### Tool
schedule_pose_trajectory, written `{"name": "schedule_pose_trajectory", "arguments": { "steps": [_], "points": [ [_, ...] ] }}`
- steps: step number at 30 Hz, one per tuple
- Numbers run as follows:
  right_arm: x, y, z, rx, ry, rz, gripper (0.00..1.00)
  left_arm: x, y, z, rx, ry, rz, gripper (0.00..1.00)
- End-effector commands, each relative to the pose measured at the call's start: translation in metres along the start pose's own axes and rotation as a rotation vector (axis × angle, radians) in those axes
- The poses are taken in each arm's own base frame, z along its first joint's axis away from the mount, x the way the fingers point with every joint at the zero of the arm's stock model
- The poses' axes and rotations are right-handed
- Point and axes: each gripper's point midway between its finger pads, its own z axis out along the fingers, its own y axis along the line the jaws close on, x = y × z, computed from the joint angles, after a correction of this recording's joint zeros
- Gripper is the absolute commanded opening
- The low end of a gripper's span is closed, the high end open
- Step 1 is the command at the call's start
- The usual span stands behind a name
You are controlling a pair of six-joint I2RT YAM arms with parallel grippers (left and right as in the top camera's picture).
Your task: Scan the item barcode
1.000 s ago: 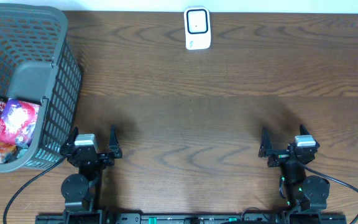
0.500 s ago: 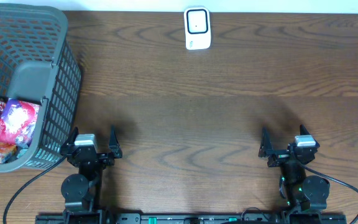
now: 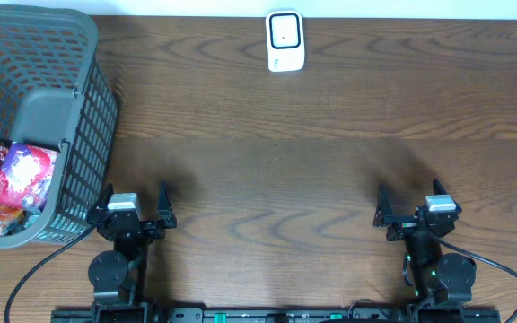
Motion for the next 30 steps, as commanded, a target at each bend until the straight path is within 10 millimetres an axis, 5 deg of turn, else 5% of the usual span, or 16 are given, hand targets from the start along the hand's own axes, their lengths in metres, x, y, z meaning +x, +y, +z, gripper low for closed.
{"name": "schedule_pose_trajectory", "arguments": {
  "steps": [1, 12, 18, 23, 30],
  "points": [
    [0.001, 0.001, 0.0, -0.004, 0.0, 0.014, 0.99, 0.015, 0.0, 0.001, 0.003, 0.046, 0.002, 0.98],
    [0.001, 0.001, 0.0, -0.004, 0.0, 0.014, 0.99, 0.015, 0.0, 0.001, 0.003, 0.046, 0.001, 0.98],
    [0.001, 0.001, 0.0, -0.004, 0.0, 0.014, 0.99, 0.013, -0.056, -0.008, 0.311, 0.128, -0.497, 0.98],
    [0.001, 0.001, 0.0, -0.004, 0.0, 0.014, 0.99, 0.019, -0.116, -0.041, 0.642, 0.391, -0.837, 0.98],
    [0.001, 0.001, 0.0, -0.004, 0.0, 0.014, 0.99, 0.02, -0.12, -0.045, 0.663, 0.435, -0.9, 0.98]
  ]
}}
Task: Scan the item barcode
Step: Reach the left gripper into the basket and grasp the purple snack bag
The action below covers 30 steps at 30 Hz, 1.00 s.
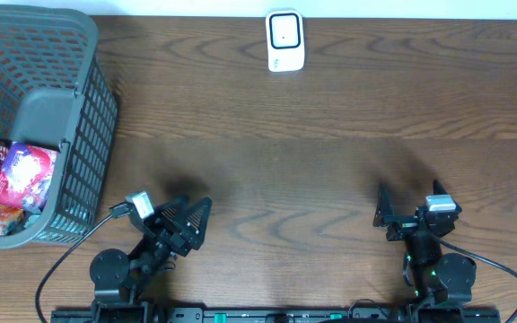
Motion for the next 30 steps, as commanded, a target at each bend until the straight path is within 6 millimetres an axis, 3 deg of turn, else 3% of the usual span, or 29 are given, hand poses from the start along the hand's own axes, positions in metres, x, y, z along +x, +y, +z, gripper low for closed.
{"name": "schedule_pose_trajectory", "arguments": {
  "steps": [1, 5, 10, 16, 20, 23, 26, 30],
  "points": [
    [0.001, 0.001, 0.0, -0.004, 0.0, 0.014, 0.99, 0.021, 0.002, 0.001, 0.024, 0.098, -0.121, 0.98],
    [0.001, 0.001, 0.0, -0.004, 0.0, 0.014, 0.99, 0.004, -0.02, 0.0, 0.112, 0.036, -0.03, 0.98],
    [0.001, 0.001, 0.0, -0.004, 0.0, 0.014, 0.99, -0.044, -0.106, -0.025, 0.375, -0.173, 0.255, 0.98],
    [0.001, 0.001, 0.0, -0.004, 0.0, 0.014, 0.99, -0.108, -0.179, -0.057, 0.392, -0.418, 0.432, 0.98],
    [0.001, 0.001, 0.0, -0.004, 0.0, 0.014, 0.99, -0.143, -0.223, -0.06, 0.354, -0.461, 0.589, 0.98],
    [0.001, 0.001, 0.0, -0.004, 0.0, 0.014, 0.99, -0.178, -0.24, -0.049, 0.263, -0.461, 0.63, 0.98],
    [0.001, 0.001, 0.0, -0.004, 0.0, 0.014, 0.99, -0.225, -0.246, -0.039, 0.114, -0.511, 0.644, 0.98],
    [0.001, 0.001, 0.0, -0.004, 0.0, 0.014, 0.99, -0.298, -0.235, -0.036, -0.203, -0.631, 0.65, 0.98]
  ]
}}
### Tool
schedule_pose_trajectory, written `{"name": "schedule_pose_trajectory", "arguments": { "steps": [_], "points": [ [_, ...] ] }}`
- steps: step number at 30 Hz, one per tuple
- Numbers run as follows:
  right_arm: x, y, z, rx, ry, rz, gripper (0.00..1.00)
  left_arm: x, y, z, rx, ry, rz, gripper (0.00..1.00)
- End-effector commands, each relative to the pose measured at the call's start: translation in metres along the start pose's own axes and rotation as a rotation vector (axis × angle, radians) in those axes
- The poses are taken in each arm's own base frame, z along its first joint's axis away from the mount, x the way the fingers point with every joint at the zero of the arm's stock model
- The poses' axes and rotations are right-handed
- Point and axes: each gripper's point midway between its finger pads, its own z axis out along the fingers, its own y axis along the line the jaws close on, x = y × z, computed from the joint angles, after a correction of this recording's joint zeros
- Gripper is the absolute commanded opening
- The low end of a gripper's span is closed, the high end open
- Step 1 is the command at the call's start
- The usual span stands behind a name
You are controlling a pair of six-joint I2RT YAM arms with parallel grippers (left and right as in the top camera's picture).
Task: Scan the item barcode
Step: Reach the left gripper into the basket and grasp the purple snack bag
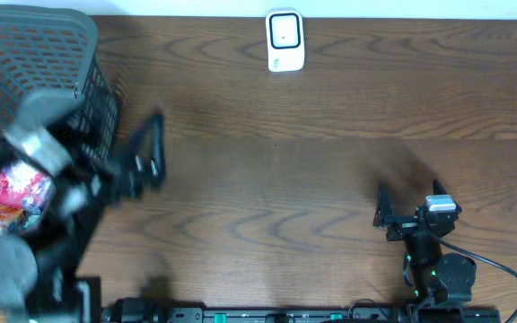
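A white barcode scanner (pixel 285 40) stands at the table's far edge, in the middle. A grey mesh basket (pixel 88 81) at the left holds snack packets, among them a red and purple packet (pixel 23 187) and an orange one. My left arm is raised and blurred by motion; its gripper (pixel 146 151) hangs just right of the basket's right wall, its fingers apart and nothing between them. Part of the basket's inside is hidden by the arm. My right gripper (pixel 384 213) rests open and empty near the front right.
Dark wooden table (pixel 330 135) with the basket against its left edge. The left arm's base and cables (pixel 25 278) fill the front left corner. A black rail (pixel 285 316) runs along the front edge.
My left arm has risen from low at the front left and now reaches up beside the basket's right wall. The right arm, scanner and packets have not moved.
Both arms first rested at the front edge with open grippers. Then the left gripper had turned toward the right, still low. Now the left arm is lifted and its gripper is next to the basket, while the right arm stays at rest.
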Motion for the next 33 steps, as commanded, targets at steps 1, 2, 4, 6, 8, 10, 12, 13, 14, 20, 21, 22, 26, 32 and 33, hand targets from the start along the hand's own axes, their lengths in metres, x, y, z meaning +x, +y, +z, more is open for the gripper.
{"name": "schedule_pose_trajectory", "arguments": {
  "steps": [1, 2, 4, 6, 8, 10, 12, 13, 14, 20, 21, 22, 26, 32, 33],
  "points": [
    [0.001, 0.001, 0.0, -0.004, 0.0, 0.014, 0.99, -0.06, 0.046, 0.014, -0.335, -0.118, 0.172, 0.98],
    [0.001, 0.001, 0.0, -0.004, 0.0, 0.014, 0.99, -0.069, 0.059, 0.015, -0.425, -0.12, 0.195, 0.98],
    [0.001, 0.001, 0.0, -0.004, 0.0, 0.014, 0.99, -0.089, 0.089, 0.01, -0.656, -0.105, 0.291, 0.98],
    [0.001, 0.001, 0.0, -0.004, 0.0, 0.014, 0.99, -0.109, 0.123, -0.008, -0.939, -0.077, 0.404, 0.98],
    [0.001, 0.001, 0.0, -0.004, 0.0, 0.014, 0.99, -0.123, 0.155, -0.035, -1.241, -0.061, 0.469, 0.98],
    [0.001, 0.001, 0.0, -0.004, 0.0, 0.014, 0.99, -0.127, 0.182, -0.056, -1.461, -0.028, 0.501, 0.98],
    [0.001, 0.001, 0.0, -0.004, 0.0, 0.013, 0.99, -0.115, 0.213, -0.067, -1.576, 0.076, 0.528, 0.98],
    [0.001, 0.001, 0.0, -0.004, 0.0, 0.014, 0.99, -0.106, 0.227, -0.074, -1.623, 0.143, 0.532, 0.98],
    [0.001, 0.001, 0.0, -0.004, 0.0, 0.014, 0.99, -0.095, 0.241, -0.084, -1.672, 0.211, 0.526, 0.98],
    [0.001, 0.001, 0.0, -0.004, 0.0, 0.014, 0.99, -0.025, 0.316, -0.13, -1.786, 0.455, 0.227, 0.98],
    [0.001, 0.001, 0.0, -0.004, 0.0, 0.014, 0.99, -0.01, 0.329, -0.127, -1.732, 0.502, 0.155, 0.98],
    [0.001, 0.001, 0.0, -0.004, 0.0, 0.013, 0.99, 0.001, 0.337, -0.124, -1.687, 0.532, 0.098, 0.98],
    [0.001, 0.001, 0.0, -0.004, 0.0, 0.014, 0.99, 0.028, 0.355, -0.111, -1.559, 0.591, -0.04, 0.98],
    [0.001, 0.001, 0.0, -0.004, 0.0, 0.014, 0.99, 0.042, 0.361, -0.093, -1.459, 0.601, -0.099, 0.98],
    [0.001, 0.001, 0.0, -0.004, 0.0, 0.014, 0.99, 0.044, 0.362, -0.091, -1.448, 0.603, -0.107, 0.98]
  ]
}}
